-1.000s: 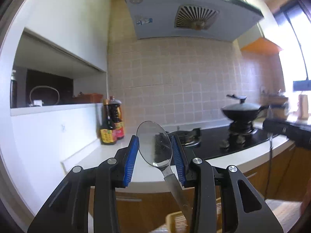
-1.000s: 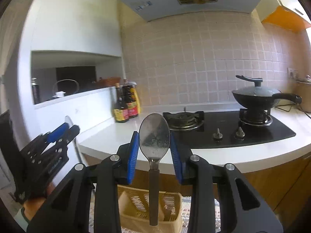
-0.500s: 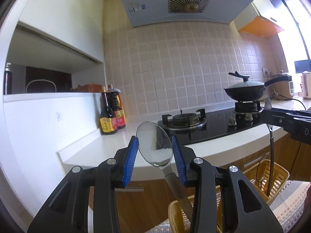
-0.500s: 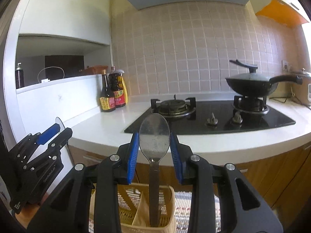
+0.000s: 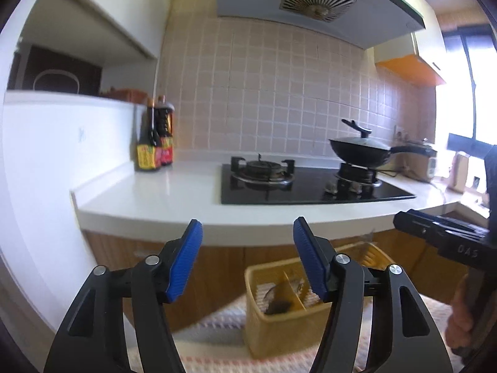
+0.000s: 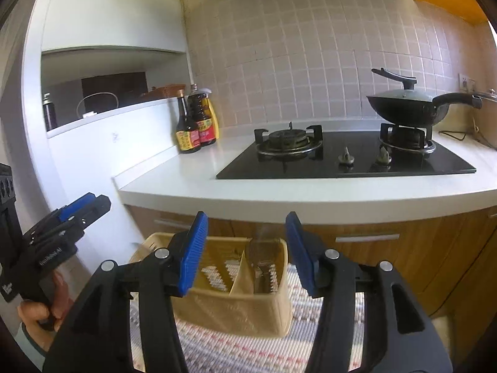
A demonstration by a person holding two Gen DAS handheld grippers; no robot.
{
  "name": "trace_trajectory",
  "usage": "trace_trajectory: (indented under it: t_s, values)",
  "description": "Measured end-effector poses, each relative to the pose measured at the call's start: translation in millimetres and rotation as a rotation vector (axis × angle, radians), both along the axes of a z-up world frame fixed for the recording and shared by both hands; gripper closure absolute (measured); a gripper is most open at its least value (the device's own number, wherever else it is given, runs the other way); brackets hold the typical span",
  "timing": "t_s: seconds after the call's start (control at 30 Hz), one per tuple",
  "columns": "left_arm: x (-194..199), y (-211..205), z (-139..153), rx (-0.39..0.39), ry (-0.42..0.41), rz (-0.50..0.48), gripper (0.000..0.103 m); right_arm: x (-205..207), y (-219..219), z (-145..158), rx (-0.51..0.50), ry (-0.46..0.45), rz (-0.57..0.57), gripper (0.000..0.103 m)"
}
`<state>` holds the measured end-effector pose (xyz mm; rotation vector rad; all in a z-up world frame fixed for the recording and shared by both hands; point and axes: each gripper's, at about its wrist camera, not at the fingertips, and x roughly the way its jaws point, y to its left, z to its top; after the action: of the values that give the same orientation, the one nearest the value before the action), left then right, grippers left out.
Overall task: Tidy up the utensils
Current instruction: 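Open both tools to drop the spoons into the basket, then grasp a wooden chopstick with the left tool while the right tool grasps another chopstick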
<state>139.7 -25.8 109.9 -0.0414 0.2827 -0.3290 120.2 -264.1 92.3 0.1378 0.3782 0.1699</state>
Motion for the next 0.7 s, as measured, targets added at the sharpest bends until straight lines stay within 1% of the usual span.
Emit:
trace_trajectory:
  t_s: [0.13, 0.2, 0.3, 0.4, 0.5, 0.6, 0.7]
  values:
    - [-20, 9, 2, -0.009, 0.075, -0.025, 0.044, -22, 2, 9, -0.028, 0.033, -0.008, 0.054]
    - [-29, 11, 1, -0.005, 0.126, -0.045, 0.044, -32, 6, 12, -0.063, 0.070, -0.009, 0.054]
    - [-39, 13, -6, 0.009, 0.236, -0.075, 0.044, -43, 14, 14, -0.106, 0.145, -0.005, 0.054]
    - [-45, 12, -23, 0.031, 0.376, -0.101, 0.044, -50, 19, 8, -0.118, 0.240, 0.014, 0.054]
    - [-47, 11, -46, 0.040, 0.495, -0.130, 0.044, -54, 24, -4, -0.131, 0.357, 0.035, 0.054]
    - [-46, 11, -73, 0.065, 0.584, -0.124, 0.044, -58, 28, -19, -0.143, 0.445, 0.056, 0.054]
    - [-45, 14, -97, 0.071, 0.657, -0.117, 0.045, -61, 29, -33, -0.153, 0.513, 0.063, 0.054]
